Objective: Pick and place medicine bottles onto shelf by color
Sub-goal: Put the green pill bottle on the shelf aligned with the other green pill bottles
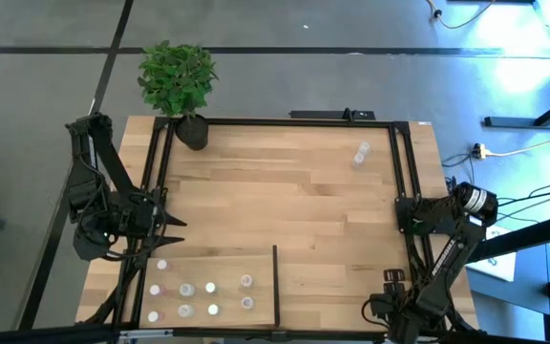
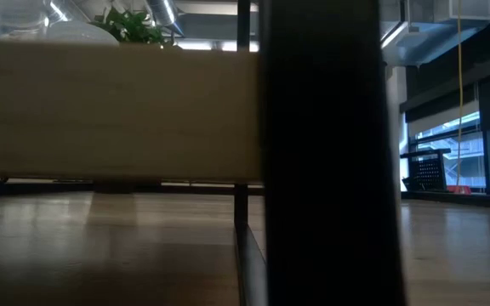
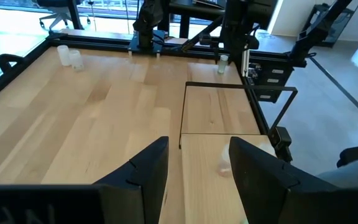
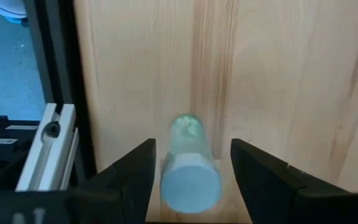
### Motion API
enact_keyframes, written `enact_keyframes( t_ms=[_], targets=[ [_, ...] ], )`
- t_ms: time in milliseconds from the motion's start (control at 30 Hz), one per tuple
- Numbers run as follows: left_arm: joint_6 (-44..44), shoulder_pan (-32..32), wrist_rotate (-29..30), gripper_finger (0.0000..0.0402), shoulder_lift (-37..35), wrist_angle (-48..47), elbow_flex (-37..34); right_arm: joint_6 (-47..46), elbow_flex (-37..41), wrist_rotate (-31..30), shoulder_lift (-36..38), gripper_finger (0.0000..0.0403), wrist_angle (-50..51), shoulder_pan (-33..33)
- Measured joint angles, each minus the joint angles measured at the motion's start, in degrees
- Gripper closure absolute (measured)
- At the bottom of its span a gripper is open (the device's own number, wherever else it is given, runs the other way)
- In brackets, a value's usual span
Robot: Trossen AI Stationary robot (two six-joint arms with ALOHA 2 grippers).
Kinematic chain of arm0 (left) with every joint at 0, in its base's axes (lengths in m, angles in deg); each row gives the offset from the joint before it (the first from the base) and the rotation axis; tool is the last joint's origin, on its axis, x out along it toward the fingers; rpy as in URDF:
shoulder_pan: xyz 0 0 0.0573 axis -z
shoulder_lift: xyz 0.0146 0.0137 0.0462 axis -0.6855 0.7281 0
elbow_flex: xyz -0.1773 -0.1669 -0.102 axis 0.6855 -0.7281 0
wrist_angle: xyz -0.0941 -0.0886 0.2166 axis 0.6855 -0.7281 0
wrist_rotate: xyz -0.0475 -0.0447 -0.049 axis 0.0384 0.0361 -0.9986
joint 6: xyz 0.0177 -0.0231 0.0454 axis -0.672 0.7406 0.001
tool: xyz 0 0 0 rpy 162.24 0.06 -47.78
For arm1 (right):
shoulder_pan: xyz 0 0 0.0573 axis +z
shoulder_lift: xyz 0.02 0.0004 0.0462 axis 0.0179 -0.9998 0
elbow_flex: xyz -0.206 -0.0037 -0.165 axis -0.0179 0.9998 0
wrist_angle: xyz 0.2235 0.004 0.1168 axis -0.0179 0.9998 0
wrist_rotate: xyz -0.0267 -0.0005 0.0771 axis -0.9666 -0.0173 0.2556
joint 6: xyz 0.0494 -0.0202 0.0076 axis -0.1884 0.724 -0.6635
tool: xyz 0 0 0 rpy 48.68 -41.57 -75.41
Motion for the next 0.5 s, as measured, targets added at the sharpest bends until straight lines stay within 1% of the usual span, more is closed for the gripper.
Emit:
enact_keyframes(
  t_ms=[133, 233, 500],
  targets=[
    [-0.01, 0.02, 0.0, 0.0239, 0.0, 0.0, 0.0, -1.45, 0.01, 0.05, -0.83, 0.0198, 0.02, 0.0],
    [0.0, 0.01, 0.0, 0.0239, 0.0, 0.0, 0.0, -1.56, 0.02, 0.06, -1.09, 0.021, 0.02, 0.0],
    [-0.08, -0.01, 0.0, 0.0239, 0.0, -0.03, 0.0, -2.95, 0.02, 0.09, -1.09, 0.0276, 0.04, 0.0]
  ],
)
